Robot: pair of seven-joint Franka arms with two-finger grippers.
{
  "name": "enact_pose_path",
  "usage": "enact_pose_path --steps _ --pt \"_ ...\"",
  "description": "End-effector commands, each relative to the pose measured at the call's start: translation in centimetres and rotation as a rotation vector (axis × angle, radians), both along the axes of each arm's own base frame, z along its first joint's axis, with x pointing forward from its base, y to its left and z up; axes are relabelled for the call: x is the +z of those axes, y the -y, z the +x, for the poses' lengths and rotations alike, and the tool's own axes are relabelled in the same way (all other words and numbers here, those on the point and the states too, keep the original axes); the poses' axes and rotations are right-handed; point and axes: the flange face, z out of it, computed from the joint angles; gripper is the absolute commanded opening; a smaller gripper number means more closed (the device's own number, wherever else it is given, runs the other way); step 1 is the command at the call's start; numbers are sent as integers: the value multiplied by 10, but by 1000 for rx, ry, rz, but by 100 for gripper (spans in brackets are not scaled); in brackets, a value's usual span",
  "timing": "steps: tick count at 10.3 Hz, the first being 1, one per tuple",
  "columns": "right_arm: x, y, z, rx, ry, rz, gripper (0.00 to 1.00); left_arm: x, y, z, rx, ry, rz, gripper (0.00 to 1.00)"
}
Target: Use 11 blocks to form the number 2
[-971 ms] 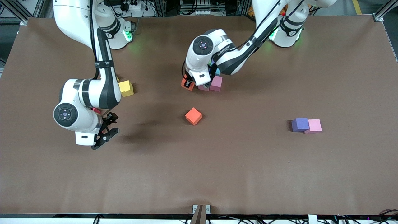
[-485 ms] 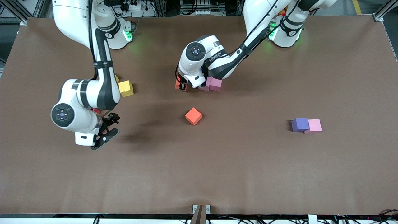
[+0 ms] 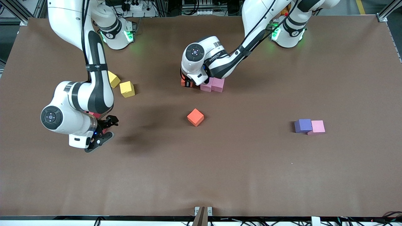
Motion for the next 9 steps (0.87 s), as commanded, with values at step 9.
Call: enact_pose_path --steps 9 --pt "-1 8 3 -30 2 39 100 -11 -29 -30 39 72 62 9"
